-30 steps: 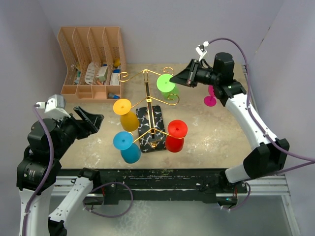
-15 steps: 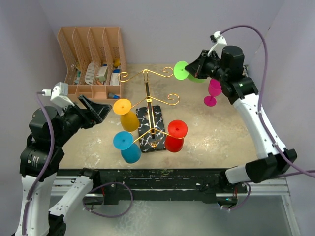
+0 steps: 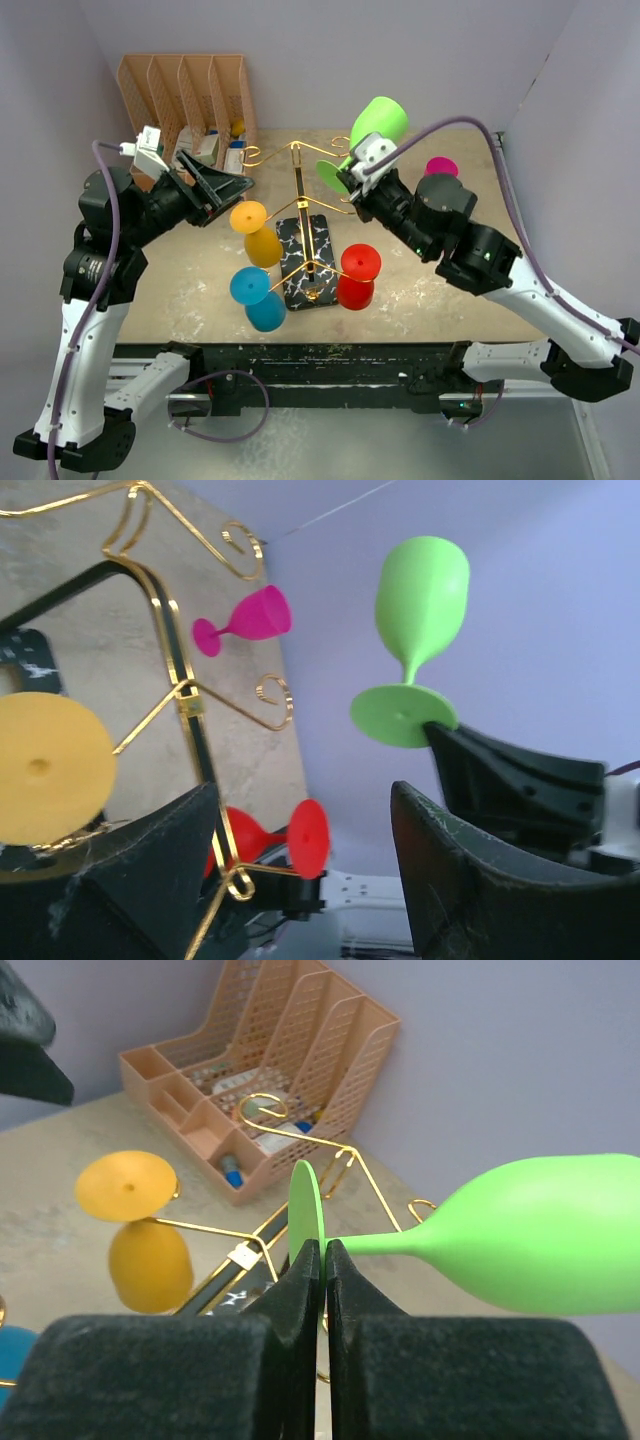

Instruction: Take the wine glass off the wine glass rack

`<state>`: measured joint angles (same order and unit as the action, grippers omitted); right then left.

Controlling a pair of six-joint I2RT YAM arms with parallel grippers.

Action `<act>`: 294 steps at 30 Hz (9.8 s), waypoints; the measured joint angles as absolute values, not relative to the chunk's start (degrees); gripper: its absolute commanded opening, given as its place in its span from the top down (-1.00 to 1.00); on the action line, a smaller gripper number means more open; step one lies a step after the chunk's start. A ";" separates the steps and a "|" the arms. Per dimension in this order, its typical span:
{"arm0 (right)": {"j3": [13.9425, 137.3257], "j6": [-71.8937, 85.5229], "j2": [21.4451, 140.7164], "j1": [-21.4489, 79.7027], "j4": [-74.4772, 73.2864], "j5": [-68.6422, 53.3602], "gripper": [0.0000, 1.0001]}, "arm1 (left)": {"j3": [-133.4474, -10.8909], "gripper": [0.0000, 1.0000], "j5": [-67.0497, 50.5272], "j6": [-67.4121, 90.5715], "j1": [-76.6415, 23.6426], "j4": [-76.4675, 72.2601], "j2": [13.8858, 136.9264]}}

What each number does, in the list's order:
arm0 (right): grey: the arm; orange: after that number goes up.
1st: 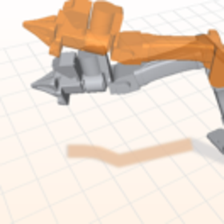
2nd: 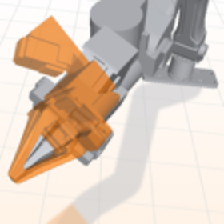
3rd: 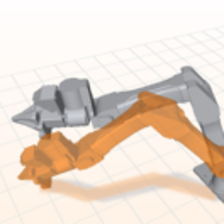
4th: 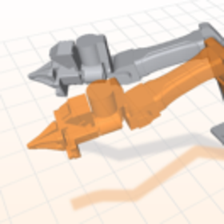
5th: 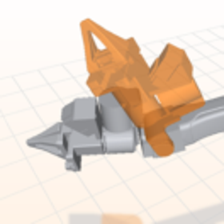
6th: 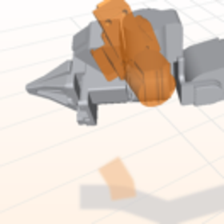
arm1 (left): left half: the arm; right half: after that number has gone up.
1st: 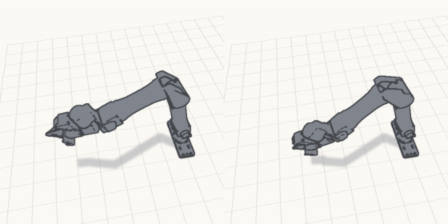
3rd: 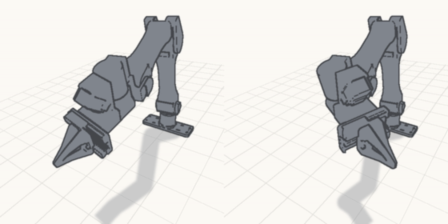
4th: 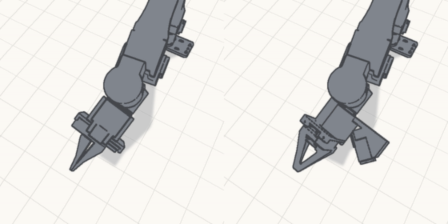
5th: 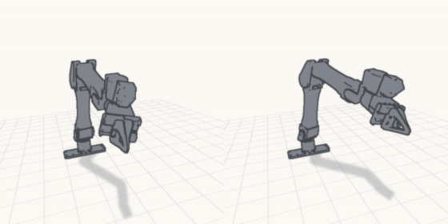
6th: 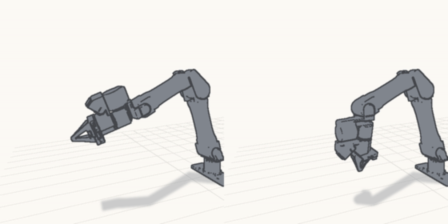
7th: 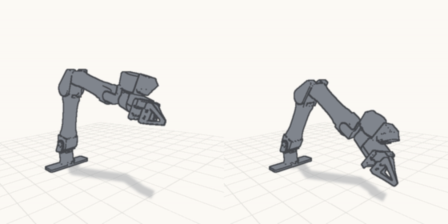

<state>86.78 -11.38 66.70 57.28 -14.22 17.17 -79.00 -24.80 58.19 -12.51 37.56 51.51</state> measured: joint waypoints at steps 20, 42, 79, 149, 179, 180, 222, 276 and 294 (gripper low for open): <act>69.38 -54.43 70.63 82.61 20.78 36.29 1.00 | -72.38 -0.41 -37.56 83.59 -12.51 22.72 50.15; 62.92 -78.30 77.38 87.94 47.68 38.09 1.00 | -68.51 1.00 -42.50 87.72 -12.45 20.12 46.98; 110.76 2.68 83.20 32.29 -31.22 14.24 0.72 | -62.43 1.00 -26.74 68.07 -12.45 19.79 42.22; 130.39 19.09 107.00 -12.21 -46.68 10.11 1.00 | -81.56 -0.25 -8.43 40.47 -12.45 46.83 45.74; 102.08 17.82 107.96 -12.71 -41.41 9.91 0.28 | -81.45 -0.27 -0.56 34.20 -12.45 56.53 42.46; 102.10 17.76 107.57 -12.71 -41.36 9.91 0.27 | -81.41 -0.27 -0.56 34.22 -12.45 56.62 42.26; 126.78 29.34 107.44 43.59 -44.64 -26.17 0.16 | -72.69 -0.31 1.32 37.95 -12.45 58.30 38.50; 133.14 28.18 117.36 49.39 -45.98 -23.44 0.75 | -68.60 -0.31 2.85 38.33 -12.45 58.02 37.65; 119.33 38.00 109.84 47.09 -33.30 -25.17 1.00 | -70.17 -0.31 2.94 38.35 -12.45 58.41 37.60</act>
